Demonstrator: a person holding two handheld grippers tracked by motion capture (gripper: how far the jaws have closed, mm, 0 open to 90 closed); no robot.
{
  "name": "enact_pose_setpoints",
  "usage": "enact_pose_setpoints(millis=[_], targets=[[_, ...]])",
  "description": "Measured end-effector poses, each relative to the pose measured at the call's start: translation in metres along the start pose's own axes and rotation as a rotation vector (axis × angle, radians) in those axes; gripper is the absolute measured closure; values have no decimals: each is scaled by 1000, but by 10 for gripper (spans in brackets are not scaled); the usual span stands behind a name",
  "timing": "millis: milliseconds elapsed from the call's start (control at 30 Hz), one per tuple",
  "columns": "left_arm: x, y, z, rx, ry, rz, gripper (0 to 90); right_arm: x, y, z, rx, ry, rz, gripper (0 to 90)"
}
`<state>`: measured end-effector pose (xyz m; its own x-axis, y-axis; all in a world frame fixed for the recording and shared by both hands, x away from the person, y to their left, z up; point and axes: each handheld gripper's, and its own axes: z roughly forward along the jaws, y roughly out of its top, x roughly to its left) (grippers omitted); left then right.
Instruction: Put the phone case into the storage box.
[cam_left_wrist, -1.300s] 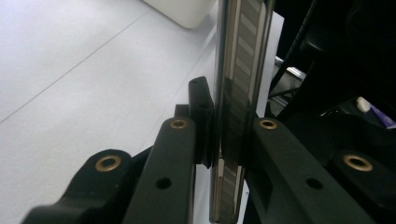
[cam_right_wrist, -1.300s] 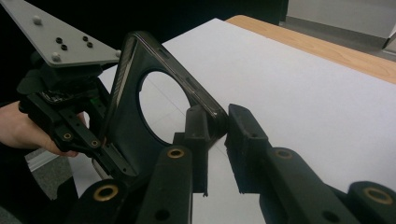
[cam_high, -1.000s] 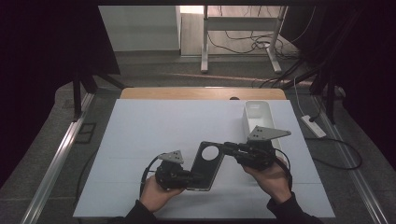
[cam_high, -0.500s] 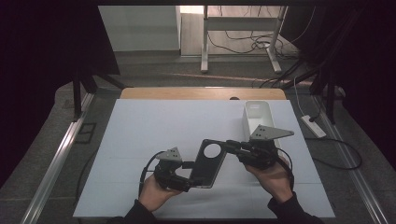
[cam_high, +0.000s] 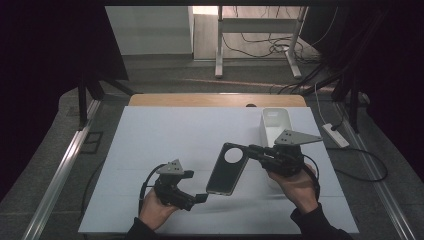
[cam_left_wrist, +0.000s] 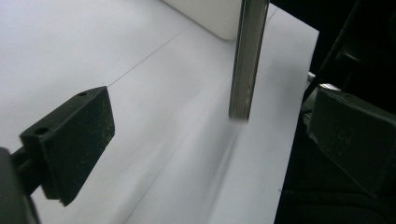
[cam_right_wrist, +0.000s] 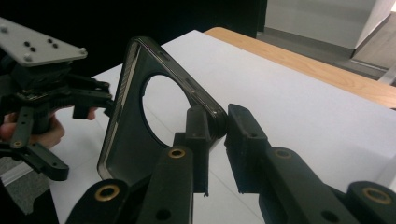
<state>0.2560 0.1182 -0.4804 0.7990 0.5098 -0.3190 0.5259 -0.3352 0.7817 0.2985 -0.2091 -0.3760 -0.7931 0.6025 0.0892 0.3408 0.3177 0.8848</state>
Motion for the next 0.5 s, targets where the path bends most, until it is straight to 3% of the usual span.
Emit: enact_pose_setpoints(millis=[167,500], targets=[[1,-9,-7,23,92,26,0,-6,4,-4,-17,-22,7,785],[4,-32,-26,23,190,32,0,-17,15,-5,-30,-51,5,785]])
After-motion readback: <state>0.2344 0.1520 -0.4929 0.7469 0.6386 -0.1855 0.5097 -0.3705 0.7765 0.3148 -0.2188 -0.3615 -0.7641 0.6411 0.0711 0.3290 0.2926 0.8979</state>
